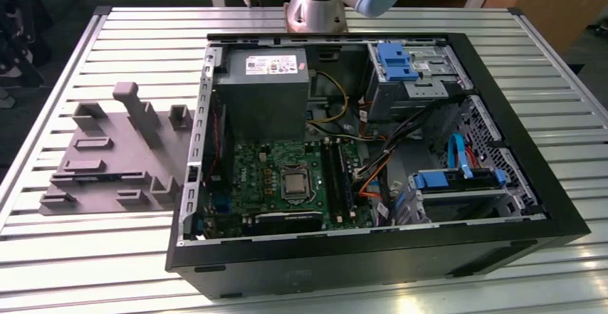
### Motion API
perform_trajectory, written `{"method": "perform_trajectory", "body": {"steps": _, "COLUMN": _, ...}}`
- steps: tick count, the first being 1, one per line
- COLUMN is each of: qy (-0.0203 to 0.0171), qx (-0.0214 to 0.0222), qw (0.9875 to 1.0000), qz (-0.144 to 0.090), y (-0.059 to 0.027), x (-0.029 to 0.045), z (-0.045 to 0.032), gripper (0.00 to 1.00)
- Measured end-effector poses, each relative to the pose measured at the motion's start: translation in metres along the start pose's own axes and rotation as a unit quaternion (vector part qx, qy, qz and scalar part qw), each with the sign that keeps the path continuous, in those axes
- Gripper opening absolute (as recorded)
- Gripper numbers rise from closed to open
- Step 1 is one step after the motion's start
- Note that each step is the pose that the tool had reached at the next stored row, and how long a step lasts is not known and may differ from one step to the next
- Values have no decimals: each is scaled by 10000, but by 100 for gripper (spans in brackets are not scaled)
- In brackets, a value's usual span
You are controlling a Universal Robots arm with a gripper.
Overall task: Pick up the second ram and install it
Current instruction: 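Pick up the second ram and move it above second insertion slot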
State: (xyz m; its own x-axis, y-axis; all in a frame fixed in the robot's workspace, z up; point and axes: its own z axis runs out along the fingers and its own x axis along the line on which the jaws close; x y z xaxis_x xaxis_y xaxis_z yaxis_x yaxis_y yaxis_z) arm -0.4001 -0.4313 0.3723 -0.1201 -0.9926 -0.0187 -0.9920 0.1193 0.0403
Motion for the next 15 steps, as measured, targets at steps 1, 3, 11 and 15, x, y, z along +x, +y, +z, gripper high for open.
{"method": "perform_trajectory", "body": {"steps": 1, "qy": 3, "qx": -2, "qw": 10000, "qz": -65, "y": 0, "x": 0, "z": 3, "gripper": 11}}
{"method": "perform_trajectory", "body": {"steps": 3, "qy": 7, "qx": -7, "qw": 9999, "qz": -157, "y": 3, "x": 2, "z": 12, "gripper": 11}}
{"method": "perform_trajectory", "body": {"steps": 11, "qy": 8, "qx": -8, "qw": 9999, "qz": -165, "y": 96, "x": 85, "z": 181, "gripper": 11}}
{"method": "perform_trajectory", "body": {"steps": 15, "qy": 7, "qx": -6, "qw": 9999, "qz": -165, "y": 88, "x": 144, "z": 255, "gripper": 29}}
